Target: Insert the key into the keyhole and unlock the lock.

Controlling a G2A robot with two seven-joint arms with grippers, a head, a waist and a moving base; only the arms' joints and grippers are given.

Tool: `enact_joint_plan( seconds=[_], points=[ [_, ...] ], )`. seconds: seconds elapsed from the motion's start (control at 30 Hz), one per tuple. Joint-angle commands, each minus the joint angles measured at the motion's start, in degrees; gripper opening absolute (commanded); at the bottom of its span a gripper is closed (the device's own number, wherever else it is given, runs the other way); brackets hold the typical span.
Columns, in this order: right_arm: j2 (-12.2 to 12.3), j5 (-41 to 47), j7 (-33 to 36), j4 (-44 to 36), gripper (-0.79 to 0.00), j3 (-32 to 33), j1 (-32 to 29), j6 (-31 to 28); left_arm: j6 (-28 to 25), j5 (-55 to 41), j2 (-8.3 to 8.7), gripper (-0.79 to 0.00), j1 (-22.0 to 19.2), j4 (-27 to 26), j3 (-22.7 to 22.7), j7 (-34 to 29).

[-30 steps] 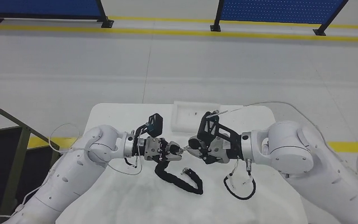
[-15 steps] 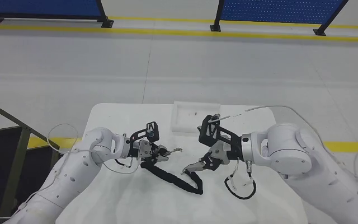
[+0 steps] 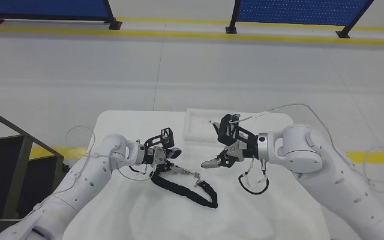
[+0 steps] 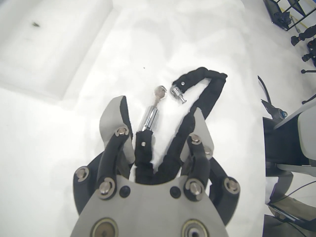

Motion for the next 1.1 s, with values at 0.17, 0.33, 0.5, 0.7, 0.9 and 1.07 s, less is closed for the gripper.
enact_joint_plan(
  seconds=[0.17,0.33,0.5,0.7,0.9,1.07],
  points=[
    [-1.80,-0.89,-4.99,11.00,0.000,-1.81,6.80,-5.78,0.00,-6.16,1.57,0.000,-10.24,0.41,2.71,2.41],
    [-3.13,0.39,-4.13,16.21,0.000,-3.84,12.47,-8.85,0.00,-13.68,3.20,0.000,-17.82,0.43,5.26,2.74],
    [-3.90,1.11,-0.91,18.97,0.000,-4.62,17.46,-10.23,0.00,-17.83,4.71,0.000,-24.31,1.32,7.44,3.86],
    [-4.64,3.71,4.49,21.55,0.000,-5.89,22.12,-7.97,0.00,-18.97,5.12,0.000,-29.37,3.81,11.41,6.85],
    [-5.54,5.68,6.54,23.13,0.000,-7.29,24.79,-3.80,0.00,-20.87,4.74,0.000,-32.03,5.51,16.32,11.03],
    [-5.77,6.01,6.61,23.55,-0.001,-7.60,25.21,-3.25,0.00,-21.33,4.71,-0.001,-32.22,5.52,16.92,11.57]
  ],
)
